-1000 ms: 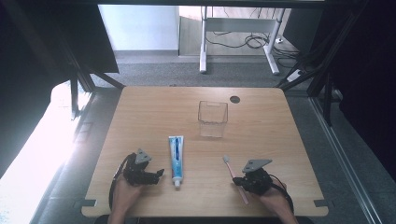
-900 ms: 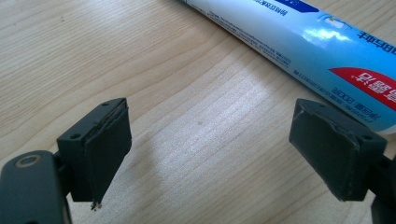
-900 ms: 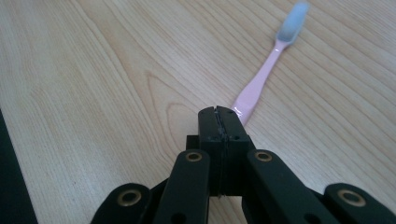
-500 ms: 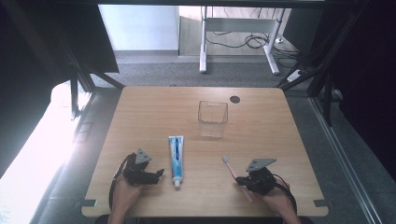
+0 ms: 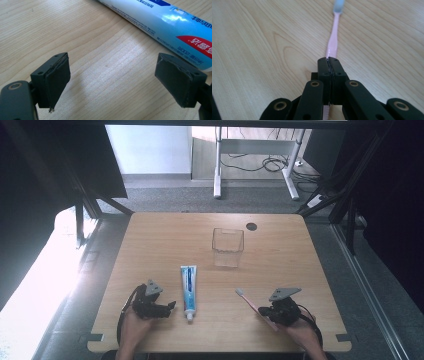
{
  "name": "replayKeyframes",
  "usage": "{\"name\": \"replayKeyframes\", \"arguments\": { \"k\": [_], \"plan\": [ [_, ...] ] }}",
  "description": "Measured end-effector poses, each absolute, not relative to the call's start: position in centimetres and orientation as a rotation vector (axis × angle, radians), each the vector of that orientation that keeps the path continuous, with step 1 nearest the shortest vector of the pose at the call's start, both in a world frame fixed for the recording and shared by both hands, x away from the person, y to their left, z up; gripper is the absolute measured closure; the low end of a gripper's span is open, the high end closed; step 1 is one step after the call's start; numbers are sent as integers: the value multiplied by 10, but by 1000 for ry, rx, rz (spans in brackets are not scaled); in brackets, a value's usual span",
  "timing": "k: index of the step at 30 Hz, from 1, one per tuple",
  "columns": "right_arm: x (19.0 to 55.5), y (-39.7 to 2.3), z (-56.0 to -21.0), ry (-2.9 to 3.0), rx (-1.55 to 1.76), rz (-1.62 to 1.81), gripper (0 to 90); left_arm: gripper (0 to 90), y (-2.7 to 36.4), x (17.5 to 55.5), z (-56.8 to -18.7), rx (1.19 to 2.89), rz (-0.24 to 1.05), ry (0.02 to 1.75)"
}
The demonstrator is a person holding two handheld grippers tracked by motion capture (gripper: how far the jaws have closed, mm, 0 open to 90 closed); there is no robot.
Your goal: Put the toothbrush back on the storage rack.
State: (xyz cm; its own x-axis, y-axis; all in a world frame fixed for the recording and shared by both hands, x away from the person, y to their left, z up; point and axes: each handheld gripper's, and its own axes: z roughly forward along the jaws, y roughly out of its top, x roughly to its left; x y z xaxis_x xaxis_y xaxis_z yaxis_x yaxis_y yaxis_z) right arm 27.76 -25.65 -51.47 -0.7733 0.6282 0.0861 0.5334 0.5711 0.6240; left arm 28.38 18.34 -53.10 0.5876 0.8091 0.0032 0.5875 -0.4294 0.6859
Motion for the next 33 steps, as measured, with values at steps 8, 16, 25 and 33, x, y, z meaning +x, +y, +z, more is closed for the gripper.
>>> {"name": "replayKeyframes", "arguments": {
  "k": [8,16,25,33],
  "plan": [
    [281,-264,-514,2635,1016,964,892,132,184,284,-531,2167,442,1107],
    [281,-264,-508,2645,1024,953,817,133,184,285,-532,2175,440,1098],
    [288,-260,-503,2705,1007,818,740,133,184,285,-532,2180,439,1096],
    [297,-246,-496,2785,969,645,728,133,185,286,-532,2180,436,1097]
  ]
}}
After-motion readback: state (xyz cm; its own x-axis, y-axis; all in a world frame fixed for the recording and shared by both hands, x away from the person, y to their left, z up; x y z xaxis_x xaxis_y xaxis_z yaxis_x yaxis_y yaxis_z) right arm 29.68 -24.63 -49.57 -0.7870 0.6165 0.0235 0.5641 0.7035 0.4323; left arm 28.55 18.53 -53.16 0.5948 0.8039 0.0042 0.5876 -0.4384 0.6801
